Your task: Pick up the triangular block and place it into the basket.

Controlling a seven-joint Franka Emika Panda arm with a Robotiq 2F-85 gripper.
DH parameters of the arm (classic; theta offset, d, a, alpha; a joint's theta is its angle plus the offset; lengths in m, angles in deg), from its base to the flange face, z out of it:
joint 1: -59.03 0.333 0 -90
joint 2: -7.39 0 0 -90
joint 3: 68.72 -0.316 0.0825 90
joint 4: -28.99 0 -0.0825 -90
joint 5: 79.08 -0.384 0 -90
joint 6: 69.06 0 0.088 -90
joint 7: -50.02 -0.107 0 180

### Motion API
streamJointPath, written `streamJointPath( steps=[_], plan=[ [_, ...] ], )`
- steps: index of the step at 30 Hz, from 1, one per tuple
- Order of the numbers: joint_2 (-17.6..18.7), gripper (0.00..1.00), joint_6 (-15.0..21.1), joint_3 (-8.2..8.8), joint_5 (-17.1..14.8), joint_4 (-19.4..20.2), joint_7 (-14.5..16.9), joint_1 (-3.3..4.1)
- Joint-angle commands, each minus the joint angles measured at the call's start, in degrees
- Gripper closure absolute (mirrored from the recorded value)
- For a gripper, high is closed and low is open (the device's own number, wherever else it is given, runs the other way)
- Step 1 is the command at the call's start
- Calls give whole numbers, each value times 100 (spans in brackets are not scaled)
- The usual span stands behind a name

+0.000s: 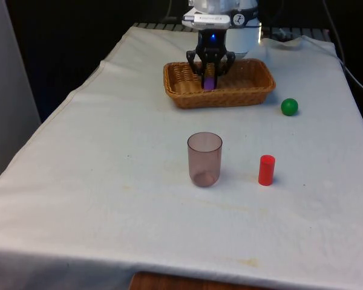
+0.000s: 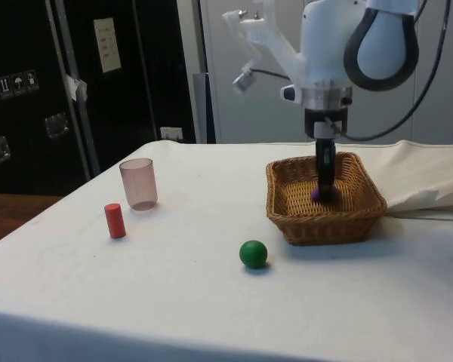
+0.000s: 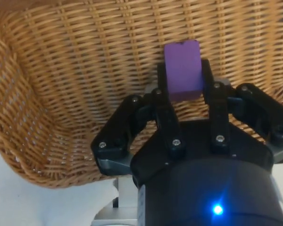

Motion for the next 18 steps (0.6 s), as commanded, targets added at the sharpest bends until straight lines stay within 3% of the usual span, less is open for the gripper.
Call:
streamJointPath(
  steps=[1, 6, 18],
  plan=[
    [-103, 66, 17, -63, -143, 80, 69, 11],
    [103, 66, 80, -17, 0, -29, -11, 0],
    [80, 66, 86, -23, -11, -17, 0, 0]
  ],
)
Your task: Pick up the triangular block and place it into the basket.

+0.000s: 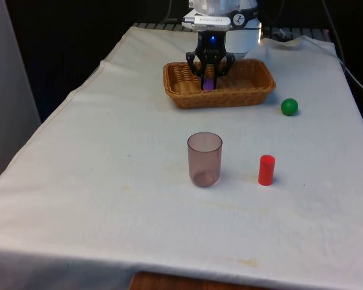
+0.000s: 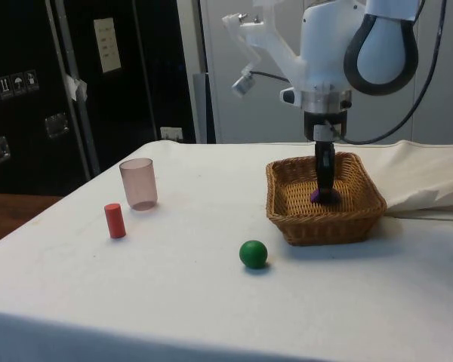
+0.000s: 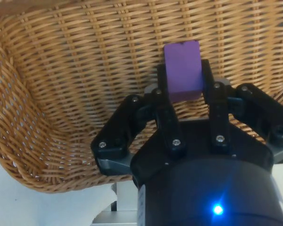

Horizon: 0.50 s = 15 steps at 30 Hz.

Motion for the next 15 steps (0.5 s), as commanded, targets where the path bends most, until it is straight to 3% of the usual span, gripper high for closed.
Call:
streamJointPath(
  steps=[1, 3, 7, 15],
  plan=[
    [-6, 66, 6, -6, -11, 6, 0, 0],
    [-6, 66, 6, -6, -6, 6, 0, 0],
    [0, 56, 0, -6, -6, 0, 0, 0],
    [0, 14, 0, 0, 0, 0, 0, 0]
  ],
)
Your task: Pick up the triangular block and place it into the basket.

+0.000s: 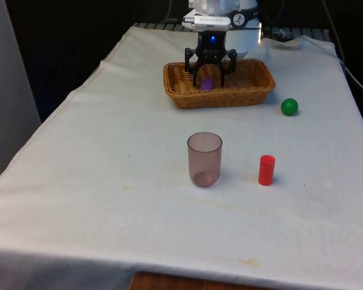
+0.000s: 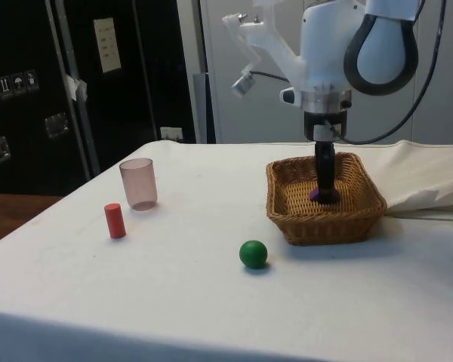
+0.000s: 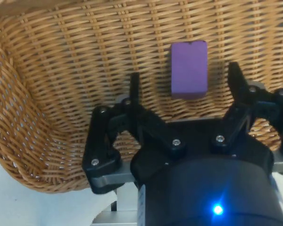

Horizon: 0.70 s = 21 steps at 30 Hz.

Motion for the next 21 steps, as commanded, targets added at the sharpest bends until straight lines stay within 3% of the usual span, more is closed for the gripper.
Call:
streamJointPath(
  steps=[1, 2, 4, 10, 11, 18, 19, 21],
  plan=[
    [0, 9, 0, 0, 0, 0, 0, 0],
    [-6, 9, 0, 0, 0, 0, 0, 0],
    [-6, 0, 0, 0, 0, 0, 0, 0],
    [-195, 0, -149, 34, 52, -57, -17, -6],
    [-97, 0, -17, 6, 0, -34, 0, 0],
    [-630, 0, -510, 34, 63, -138, -11, -23],
    [-607, 0, -401, 29, 0, -80, 17, 0],
    [-751, 0, -636, 29, 63, -166, -11, -29]
  ],
)
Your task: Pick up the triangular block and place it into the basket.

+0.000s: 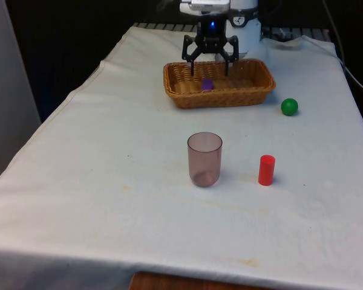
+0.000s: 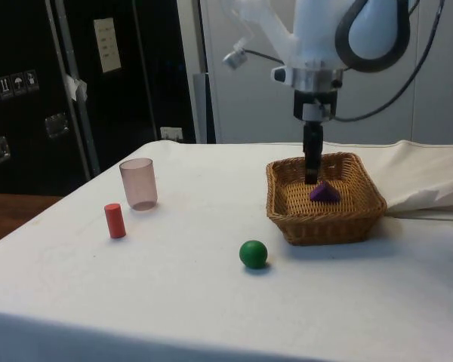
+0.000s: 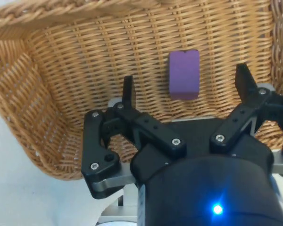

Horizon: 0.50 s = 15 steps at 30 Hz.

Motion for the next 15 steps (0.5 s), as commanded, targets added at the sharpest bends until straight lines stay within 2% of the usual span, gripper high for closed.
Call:
streamJointPath(
  steps=[1, 5, 7, 8, 9, 15],
  plan=[
    [-63, 0, -138, -6, 52, -69, -23, -23],
    [-332, 0, -458, 6, -11, -183, 17, 6],
    [-390, 0, -544, 11, -34, -235, 29, 17],
    [-378, 0, -510, 6, 0, -223, 6, 0],
    [-418, 0, -596, 11, -46, -269, 29, 23],
    [-521, 0, -865, 0, -97, -533, 34, 52]
  ],
)
